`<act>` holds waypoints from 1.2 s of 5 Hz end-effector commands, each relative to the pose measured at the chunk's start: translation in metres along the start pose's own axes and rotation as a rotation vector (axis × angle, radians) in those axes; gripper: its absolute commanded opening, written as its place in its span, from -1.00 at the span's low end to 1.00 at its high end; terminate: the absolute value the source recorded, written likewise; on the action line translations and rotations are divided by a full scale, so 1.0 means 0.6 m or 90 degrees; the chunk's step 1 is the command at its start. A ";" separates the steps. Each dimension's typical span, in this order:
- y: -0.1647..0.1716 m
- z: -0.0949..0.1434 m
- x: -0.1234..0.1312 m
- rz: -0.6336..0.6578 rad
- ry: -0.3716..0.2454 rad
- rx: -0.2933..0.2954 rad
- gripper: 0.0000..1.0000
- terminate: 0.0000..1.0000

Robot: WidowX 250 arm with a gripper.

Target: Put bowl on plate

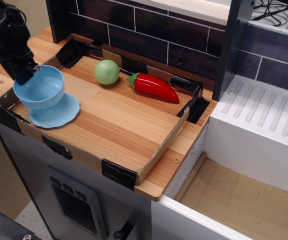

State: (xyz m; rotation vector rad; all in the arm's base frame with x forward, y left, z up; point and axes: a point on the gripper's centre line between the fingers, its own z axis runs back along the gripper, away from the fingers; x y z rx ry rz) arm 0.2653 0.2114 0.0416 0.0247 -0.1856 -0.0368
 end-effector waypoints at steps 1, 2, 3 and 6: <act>-0.008 0.002 -0.008 -0.002 0.001 -0.006 -1.00 -1.00; -0.014 0.004 -0.011 0.002 0.004 -0.018 -1.00 -1.00; -0.021 0.008 -0.011 0.010 -0.003 -0.013 -1.00 -1.00; -0.022 0.075 0.029 0.104 -0.061 0.056 1.00 -1.00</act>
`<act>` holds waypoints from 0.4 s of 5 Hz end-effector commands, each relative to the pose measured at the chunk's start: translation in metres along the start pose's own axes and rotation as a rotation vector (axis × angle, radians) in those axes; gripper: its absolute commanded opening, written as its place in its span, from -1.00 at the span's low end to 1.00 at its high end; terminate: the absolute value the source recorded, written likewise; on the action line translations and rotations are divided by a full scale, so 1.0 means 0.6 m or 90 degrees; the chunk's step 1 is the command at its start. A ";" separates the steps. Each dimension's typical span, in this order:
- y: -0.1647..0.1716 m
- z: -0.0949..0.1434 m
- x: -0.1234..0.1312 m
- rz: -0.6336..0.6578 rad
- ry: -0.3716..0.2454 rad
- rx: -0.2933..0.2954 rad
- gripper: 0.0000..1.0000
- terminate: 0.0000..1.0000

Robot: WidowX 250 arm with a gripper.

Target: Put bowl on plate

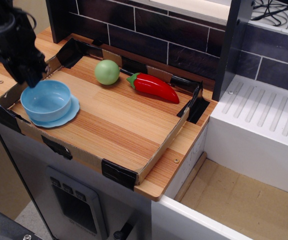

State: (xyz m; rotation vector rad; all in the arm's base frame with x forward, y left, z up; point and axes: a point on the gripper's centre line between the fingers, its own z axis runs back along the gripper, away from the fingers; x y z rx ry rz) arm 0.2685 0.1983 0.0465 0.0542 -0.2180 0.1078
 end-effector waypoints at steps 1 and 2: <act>-0.021 0.108 0.032 0.018 -0.062 0.002 1.00 -1.00; -0.041 0.133 0.039 0.044 -0.069 0.019 1.00 -1.00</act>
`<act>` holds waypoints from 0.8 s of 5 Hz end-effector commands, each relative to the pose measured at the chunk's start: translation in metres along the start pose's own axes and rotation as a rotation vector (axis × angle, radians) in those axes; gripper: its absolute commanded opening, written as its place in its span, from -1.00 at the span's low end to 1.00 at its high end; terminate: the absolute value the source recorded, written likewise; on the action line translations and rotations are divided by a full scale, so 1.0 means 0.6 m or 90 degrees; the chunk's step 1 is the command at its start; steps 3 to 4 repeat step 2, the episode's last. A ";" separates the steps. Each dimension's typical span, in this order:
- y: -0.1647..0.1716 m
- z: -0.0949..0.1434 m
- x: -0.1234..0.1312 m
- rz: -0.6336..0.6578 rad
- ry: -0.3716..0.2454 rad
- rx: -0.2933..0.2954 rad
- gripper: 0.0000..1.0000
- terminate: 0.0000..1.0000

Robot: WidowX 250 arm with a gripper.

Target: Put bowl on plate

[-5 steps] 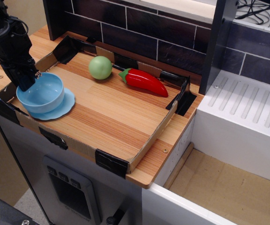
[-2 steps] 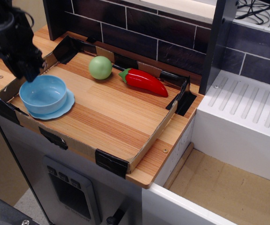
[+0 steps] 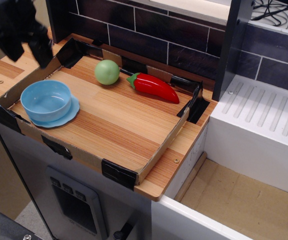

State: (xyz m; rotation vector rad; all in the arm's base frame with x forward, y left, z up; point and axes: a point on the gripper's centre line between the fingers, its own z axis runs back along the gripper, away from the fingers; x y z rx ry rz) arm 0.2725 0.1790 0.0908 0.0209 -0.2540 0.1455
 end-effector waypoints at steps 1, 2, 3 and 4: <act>-0.014 0.059 0.021 0.016 -0.049 0.038 1.00 -1.00; -0.014 0.059 0.021 0.016 -0.049 0.038 1.00 1.00; -0.014 0.059 0.021 0.016 -0.049 0.038 1.00 1.00; -0.014 0.059 0.021 0.016 -0.049 0.038 1.00 1.00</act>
